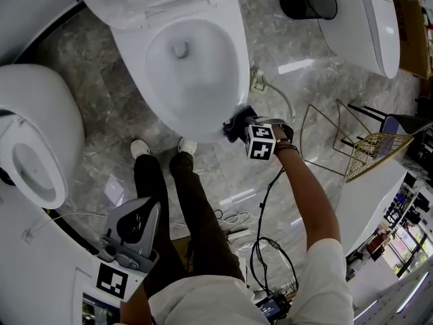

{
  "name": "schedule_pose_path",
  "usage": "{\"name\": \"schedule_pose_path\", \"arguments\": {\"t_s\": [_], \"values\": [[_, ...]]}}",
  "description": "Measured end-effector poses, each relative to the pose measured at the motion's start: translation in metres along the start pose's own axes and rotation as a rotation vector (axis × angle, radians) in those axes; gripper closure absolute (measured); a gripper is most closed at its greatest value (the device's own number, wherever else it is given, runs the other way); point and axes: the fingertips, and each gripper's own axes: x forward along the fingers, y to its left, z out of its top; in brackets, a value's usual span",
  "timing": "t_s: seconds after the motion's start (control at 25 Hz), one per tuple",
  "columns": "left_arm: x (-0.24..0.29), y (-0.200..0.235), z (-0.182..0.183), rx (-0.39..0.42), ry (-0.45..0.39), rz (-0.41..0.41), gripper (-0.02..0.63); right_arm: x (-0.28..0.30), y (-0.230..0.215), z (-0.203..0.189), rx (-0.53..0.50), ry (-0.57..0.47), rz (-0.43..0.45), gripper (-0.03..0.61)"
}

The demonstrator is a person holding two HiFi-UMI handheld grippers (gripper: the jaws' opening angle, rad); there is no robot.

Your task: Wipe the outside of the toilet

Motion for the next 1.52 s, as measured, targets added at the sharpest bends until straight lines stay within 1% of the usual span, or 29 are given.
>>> {"name": "schedule_pose_path", "arguments": {"t_s": [0.28,0.6,0.92,1.32,1.52], "values": [[0.004,0.0,0.001,-0.002,0.003,-0.002,0.615,-0.013,-0.019,-0.004,0.007,0.001,-0.032,0.517],[0.011,0.0,0.001,-0.006,0.006,-0.002,0.615,-0.026,-0.05,-0.011,0.034,0.001,-0.094,0.515],[0.015,0.002,0.0,-0.014,0.009,0.006,0.615,-0.039,-0.085,-0.006,0.044,-0.014,-0.148,0.514],[0.016,0.009,0.004,-0.014,0.006,0.022,0.615,-0.056,-0.131,0.011,0.049,-0.062,-0.283,0.513],[0.016,0.012,0.003,-0.017,0.011,0.027,0.615,-0.061,-0.151,0.02,0.043,-0.074,-0.323,0.514]]}}
